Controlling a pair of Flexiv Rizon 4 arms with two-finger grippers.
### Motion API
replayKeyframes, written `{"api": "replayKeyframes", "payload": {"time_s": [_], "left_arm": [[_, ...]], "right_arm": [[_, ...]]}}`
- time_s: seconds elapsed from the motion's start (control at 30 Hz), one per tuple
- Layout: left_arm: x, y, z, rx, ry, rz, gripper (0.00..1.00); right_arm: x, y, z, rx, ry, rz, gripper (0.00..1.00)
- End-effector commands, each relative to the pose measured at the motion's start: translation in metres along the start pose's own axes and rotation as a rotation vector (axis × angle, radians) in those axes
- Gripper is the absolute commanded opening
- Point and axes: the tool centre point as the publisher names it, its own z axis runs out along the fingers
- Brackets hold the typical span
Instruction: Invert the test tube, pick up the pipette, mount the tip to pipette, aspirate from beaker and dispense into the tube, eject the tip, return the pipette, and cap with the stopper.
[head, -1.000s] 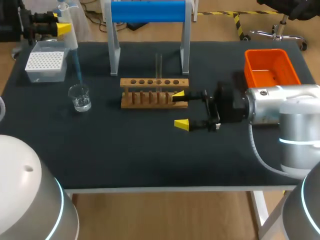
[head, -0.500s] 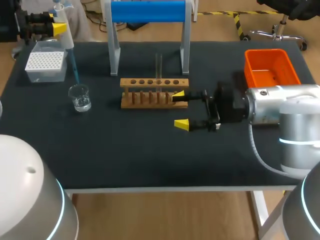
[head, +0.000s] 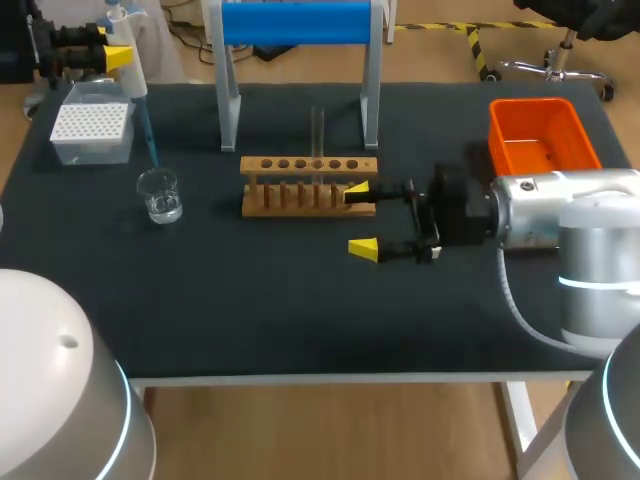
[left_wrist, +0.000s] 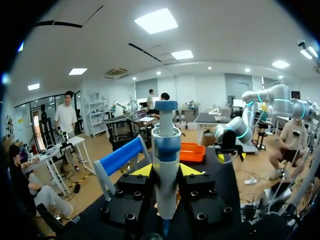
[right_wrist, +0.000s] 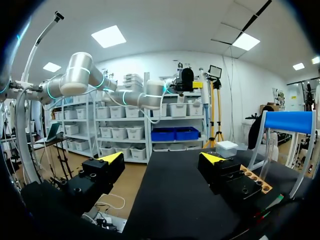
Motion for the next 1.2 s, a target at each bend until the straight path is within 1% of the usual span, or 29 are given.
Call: {"api": "replayKeyframes", "payload": {"time_s": [0.03,0.43,0.57,0.8,0.93,1.2], "left_arm": [[-0.001,0.000,0.000,0.001,0.001,0.001,0.00],[-0.001,0.000,0.000,0.001,0.001,0.001,0.00],[-0.001,0.000,0.000,0.001,0.001,0.001,0.00],[-0.001,0.000,0.000,0.001,0.001,0.001,0.00],[-0.001,0.000,0.000,0.001,0.001,0.001,0.00],[-0.001,0.000,0.000,0.001,0.001,0.001,0.00]], "right_arm": [[0.000,0.000,-0.001,0.002,0.002,0.000,1.00],[0.000,0.001,0.001,0.006,-0.005,-0.005,1.00],[-0.001,0.007,0.018,0.033,-0.036,-0.014,1.00],[-0.002,0.010,0.045,0.094,-0.055,-0.043,1.00],[-0.006,0.006,0.061,0.133,-0.085,-0.046,1.00],[-0.015,-0.009,0.085,0.164,-0.177,-0.009,1.00]]}}
